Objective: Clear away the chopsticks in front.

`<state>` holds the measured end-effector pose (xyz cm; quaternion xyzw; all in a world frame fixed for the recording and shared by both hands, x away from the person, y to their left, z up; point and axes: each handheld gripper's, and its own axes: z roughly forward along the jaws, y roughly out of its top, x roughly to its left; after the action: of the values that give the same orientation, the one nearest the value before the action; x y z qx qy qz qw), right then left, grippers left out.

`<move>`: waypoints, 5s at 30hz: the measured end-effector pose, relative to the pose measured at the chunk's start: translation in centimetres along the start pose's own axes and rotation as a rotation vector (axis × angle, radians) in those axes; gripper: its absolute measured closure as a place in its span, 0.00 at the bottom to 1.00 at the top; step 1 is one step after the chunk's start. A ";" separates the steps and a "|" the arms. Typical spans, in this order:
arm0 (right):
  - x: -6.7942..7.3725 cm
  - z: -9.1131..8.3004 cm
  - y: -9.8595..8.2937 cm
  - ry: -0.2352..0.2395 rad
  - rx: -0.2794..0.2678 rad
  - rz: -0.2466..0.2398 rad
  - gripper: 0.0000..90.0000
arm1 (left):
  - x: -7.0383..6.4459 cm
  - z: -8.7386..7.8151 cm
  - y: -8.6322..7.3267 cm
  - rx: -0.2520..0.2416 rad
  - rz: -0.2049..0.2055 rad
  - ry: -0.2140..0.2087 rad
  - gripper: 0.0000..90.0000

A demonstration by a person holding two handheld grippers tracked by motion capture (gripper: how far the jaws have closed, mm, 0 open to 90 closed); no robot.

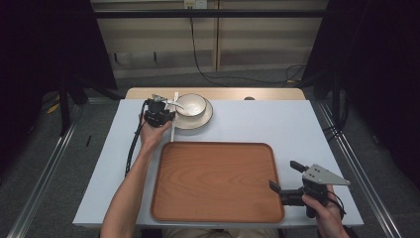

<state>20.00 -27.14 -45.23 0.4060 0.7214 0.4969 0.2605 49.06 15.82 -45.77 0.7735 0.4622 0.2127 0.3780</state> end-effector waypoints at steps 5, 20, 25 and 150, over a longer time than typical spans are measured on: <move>0.0 0.0 0.0 0.002 -0.004 -0.004 0.02 | 0.1 0.2 0.1 -0.012 -0.040 0.003 0.81; -0.1 -0.1 0.0 0.010 -0.002 -0.001 0.02 | 0.5 1.4 0.5 0.062 -0.052 0.043 0.85; -0.2 -0.1 -0.1 0.005 0.004 0.012 0.02 | 0.5 1.9 0.9 0.061 -0.083 0.039 0.87; -0.1 -0.5 0.1 0.008 -0.022 -0.008 0.02 | -8.1 -13.4 -9.8 -0.084 -0.206 0.107 0.95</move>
<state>19.64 -27.43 -44.96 0.3982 0.7185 0.5054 0.2640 30.58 16.74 -44.93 0.6929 0.5493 0.2330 0.4049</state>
